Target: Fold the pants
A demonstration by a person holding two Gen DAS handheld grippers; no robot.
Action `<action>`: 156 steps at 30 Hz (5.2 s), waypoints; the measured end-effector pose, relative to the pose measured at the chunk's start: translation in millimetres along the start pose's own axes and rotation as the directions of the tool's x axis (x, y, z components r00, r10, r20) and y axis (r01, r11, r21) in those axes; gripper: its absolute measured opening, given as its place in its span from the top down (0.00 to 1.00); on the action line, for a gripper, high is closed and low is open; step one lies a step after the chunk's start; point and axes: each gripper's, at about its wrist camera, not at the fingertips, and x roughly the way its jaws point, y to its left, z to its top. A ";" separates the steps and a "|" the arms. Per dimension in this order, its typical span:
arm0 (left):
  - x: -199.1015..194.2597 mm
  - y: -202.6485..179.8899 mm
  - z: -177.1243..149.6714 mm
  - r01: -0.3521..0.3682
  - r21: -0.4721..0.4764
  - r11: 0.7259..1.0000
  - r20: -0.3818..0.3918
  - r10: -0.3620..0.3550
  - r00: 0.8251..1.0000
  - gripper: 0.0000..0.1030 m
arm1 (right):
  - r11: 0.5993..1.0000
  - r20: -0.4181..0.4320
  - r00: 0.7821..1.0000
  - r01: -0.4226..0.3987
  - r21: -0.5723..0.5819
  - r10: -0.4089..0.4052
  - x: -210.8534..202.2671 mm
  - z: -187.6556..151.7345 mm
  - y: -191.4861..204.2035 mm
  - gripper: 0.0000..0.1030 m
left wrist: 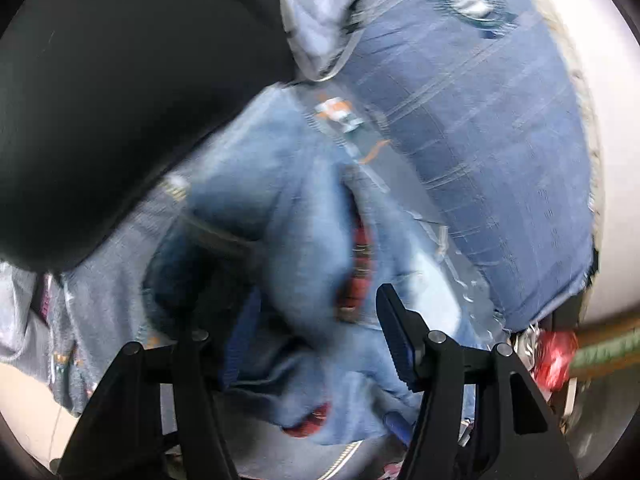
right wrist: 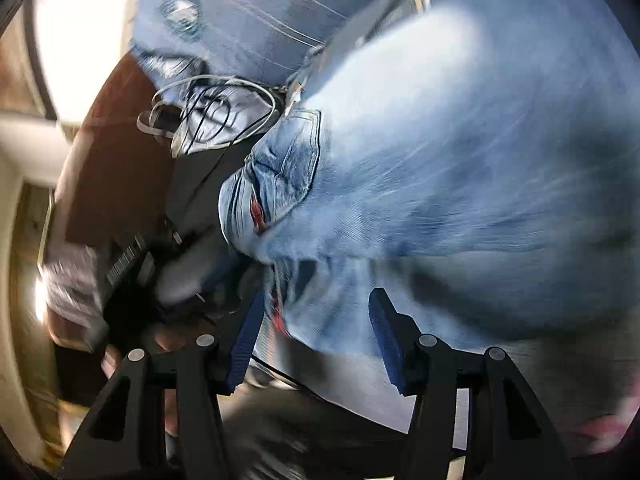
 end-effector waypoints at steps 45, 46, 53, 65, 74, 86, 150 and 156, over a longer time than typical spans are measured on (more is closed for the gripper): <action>-56.9 24.1 -29.3 -0.136 -0.084 0.987 0.221 0.151 0.964 0.38 | 0.997 0.050 0.997 0.055 -0.051 -0.052 -51.5 -15.8 -8.5 0.51; -59.2 18.2 -32.2 -0.153 -0.060 0.986 0.238 0.163 0.957 0.38 | 0.994 0.092 0.994 0.066 -0.089 -0.058 -79.7 -12.0 -7.6 0.51; -54.1 -9.1 -46.1 -0.140 0.066 0.988 0.249 0.120 0.961 0.38 | 0.815 0.343 0.784 0.574 -0.082 -0.517 -197.1 30.2 -49.8 0.47; -45.5 -57.2 -72.1 -0.078 0.224 0.972 0.191 0.035 0.981 0.38 | 0.829 0.356 0.752 0.535 0.160 -0.554 -245.6 39.4 -141.4 0.64; -38.3 -87.6 -90.8 -0.023 0.356 0.934 0.148 -0.032 0.988 0.38 | 0.787 0.463 0.670 0.608 0.107 -0.581 -259.0 30.2 -118.4 0.84; 5.0 -155.1 -145.2 0.170 0.506 0.846 -0.135 -0.117 0.984 0.33 | 0.878 0.453 0.752 0.411 0.245 -0.478 -288.9 24.9 -145.6 0.57; 183.7 -244.4 -228.1 0.331 -0.440 0.835 -0.336 -0.495 0.801 0.85 | 0.910 0.328 0.929 0.021 0.415 -0.171 -277.5 74.4 -218.9 0.44; 179.3 -228.6 -233.6 0.350 -0.446 0.824 -0.353 -0.521 0.777 0.85 | 0.904 0.282 0.956 -0.049 0.425 -0.081 -256.8 75.0 -222.7 0.44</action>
